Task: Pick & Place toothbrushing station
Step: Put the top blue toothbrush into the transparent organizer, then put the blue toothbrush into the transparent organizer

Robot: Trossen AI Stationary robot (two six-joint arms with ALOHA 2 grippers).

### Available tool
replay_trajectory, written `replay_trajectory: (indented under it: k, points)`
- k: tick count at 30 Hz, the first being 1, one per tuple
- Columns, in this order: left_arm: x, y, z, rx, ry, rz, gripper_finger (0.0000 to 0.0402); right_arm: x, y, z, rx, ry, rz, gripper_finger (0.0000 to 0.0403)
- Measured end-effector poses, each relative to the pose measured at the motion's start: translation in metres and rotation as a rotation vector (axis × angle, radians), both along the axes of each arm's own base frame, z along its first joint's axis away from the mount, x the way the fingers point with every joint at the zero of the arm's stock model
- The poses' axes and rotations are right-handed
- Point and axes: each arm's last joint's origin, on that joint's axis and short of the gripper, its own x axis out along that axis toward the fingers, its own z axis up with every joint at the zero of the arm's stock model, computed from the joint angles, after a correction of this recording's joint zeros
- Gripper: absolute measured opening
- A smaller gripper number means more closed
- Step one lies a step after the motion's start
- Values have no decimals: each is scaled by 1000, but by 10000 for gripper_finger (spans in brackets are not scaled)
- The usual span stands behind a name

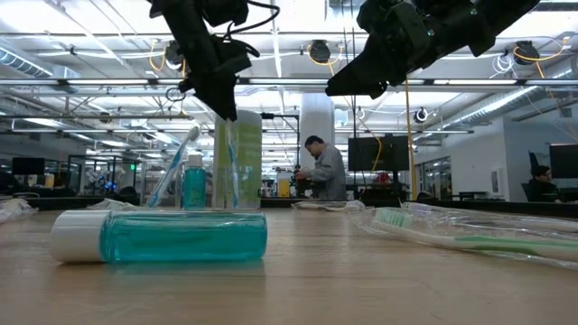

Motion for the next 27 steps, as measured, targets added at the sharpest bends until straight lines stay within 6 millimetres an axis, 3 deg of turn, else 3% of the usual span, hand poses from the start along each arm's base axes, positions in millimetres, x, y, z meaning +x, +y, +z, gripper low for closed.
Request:
replay_trajectory:
  k: [16, 27]
  points:
    - [1, 9, 5, 104, 38, -110, 217, 0, 0, 0, 0, 0, 0, 128]
    - [1, 6, 56, 118, 11, -123, 237, 0, 0, 0, -10, 1, 4, 128]
